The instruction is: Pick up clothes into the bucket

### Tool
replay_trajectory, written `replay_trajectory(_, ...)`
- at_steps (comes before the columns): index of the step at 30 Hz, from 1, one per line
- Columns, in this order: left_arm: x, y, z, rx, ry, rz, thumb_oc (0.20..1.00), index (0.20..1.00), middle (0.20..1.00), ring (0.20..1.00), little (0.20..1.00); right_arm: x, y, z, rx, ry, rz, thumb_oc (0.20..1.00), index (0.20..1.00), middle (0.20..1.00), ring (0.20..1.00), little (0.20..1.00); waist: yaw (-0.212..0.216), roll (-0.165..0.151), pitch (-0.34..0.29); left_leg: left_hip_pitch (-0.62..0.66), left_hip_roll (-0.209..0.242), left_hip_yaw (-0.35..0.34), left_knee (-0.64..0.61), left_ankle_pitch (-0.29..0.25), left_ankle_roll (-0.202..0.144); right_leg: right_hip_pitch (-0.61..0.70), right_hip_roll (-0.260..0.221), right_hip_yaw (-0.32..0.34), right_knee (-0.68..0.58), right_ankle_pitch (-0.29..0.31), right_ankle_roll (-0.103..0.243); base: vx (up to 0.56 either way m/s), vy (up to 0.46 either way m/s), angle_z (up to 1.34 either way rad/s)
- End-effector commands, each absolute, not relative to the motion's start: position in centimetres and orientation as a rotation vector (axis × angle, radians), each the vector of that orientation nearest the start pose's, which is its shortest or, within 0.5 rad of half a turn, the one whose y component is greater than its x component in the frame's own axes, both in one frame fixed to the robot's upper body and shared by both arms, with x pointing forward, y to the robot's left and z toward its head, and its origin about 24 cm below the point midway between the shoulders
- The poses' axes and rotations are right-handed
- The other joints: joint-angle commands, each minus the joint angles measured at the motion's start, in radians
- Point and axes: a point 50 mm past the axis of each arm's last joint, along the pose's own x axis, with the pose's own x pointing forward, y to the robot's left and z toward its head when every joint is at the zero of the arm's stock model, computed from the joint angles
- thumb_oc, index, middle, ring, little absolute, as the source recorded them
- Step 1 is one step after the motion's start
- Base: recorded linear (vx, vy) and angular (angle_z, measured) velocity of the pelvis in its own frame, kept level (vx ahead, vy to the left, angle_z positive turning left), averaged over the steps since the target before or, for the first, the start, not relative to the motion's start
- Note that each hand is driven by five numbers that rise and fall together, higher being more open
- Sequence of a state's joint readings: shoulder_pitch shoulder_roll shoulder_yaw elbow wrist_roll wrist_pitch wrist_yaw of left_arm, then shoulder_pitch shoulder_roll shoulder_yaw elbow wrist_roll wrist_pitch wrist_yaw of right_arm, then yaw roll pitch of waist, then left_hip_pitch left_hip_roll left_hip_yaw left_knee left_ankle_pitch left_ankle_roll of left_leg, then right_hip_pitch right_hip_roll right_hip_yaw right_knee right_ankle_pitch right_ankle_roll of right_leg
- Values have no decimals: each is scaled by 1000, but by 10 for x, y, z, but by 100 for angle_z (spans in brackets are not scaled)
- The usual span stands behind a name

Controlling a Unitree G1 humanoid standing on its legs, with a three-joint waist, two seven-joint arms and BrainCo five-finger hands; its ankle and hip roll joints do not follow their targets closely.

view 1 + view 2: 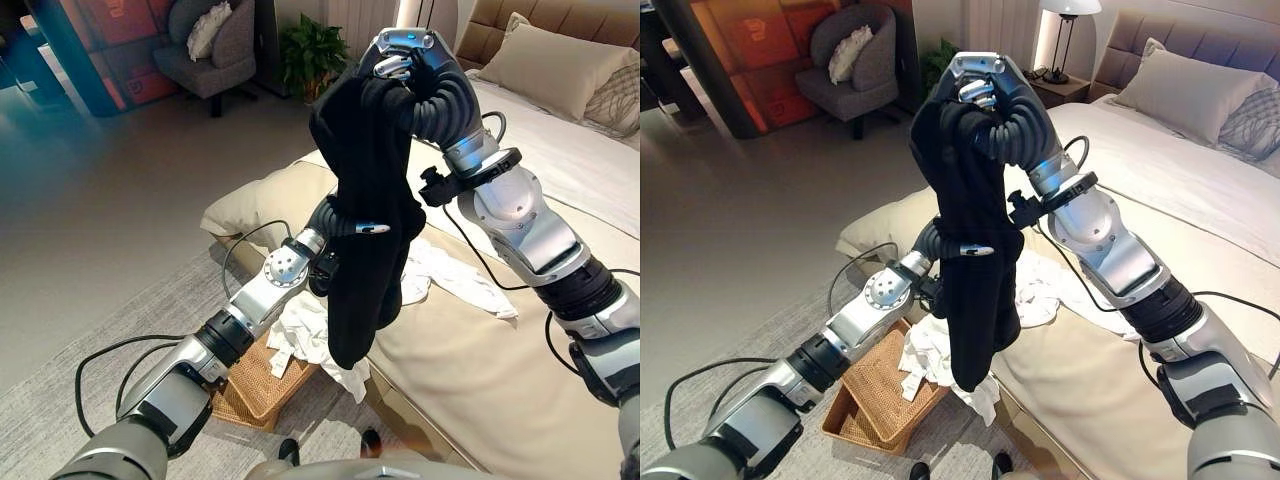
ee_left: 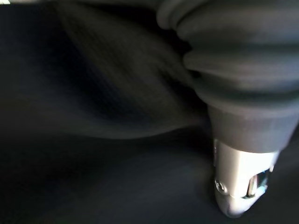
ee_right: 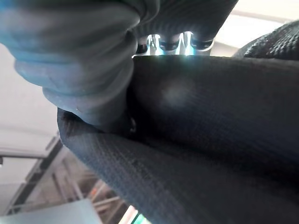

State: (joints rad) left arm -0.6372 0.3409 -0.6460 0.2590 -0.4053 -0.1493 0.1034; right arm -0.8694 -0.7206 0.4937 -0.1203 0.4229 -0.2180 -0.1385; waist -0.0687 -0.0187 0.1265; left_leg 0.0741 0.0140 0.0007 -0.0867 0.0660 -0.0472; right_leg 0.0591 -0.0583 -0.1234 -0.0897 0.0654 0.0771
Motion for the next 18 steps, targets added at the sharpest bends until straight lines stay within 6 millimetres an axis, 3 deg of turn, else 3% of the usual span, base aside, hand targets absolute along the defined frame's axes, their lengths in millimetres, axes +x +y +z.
replay_trajectory(1, 334, 33, 150, 231, -366, -589, 1000, 1000, 1000, 1000, 1000, 255, -76, 349, -238, -1223, 609, 200, 200, 200, 200, 200, -8, -56, -32, -18, -23, -5, 97, -91, 20, -13, -72, -19, 91, -35, 65, 9, 4, -5)
replay_trajectory(10, 319, 8, 156, 73, -304, -800, 1000, 1000, 1000, 1000, 1000, 256, -69, 350, -216, -1213, 618, 200, 200, 200, 200, 200, -20, -51, -35, -17, -24, 2, 97, -92, 21, -17, -72, -9, 90, -31, 66, 1, 1, -2)
replay_trajectory(11, 317, 7, 157, 50, -290, -832, 517, 517, 517, 517, 517, 256, -69, 350, -219, -1208, 625, 200, 200, 200, 200, 200, -21, -50, -36, -15, -24, 2, 97, -93, 21, -16, -71, -9, 89, -31, 66, 38, -1, -3)
replay_trajectory(12, 316, 8, 157, 29, -281, -846, 200, 200, 200, 200, 200, 256, -68, 349, -220, -1203, 634, 200, 200, 200, 200, 200, -22, -48, -36, -7, -22, 2, 93, -101, 19, -8, -68, -8, 87, -37, 67, 44, -3, -4)
replay_trajectory(18, 313, 20, 159, 9, -270, -863, 200, 200, 200, 200, 200, 257, -70, 341, -233, -1168, 656, 200, 200, 200, 200, 200, -22, -51, -39, -7, -20, 1, 91, -101, 15, -7, -68, -9, 84, -37, 65, 11, -2, -2)
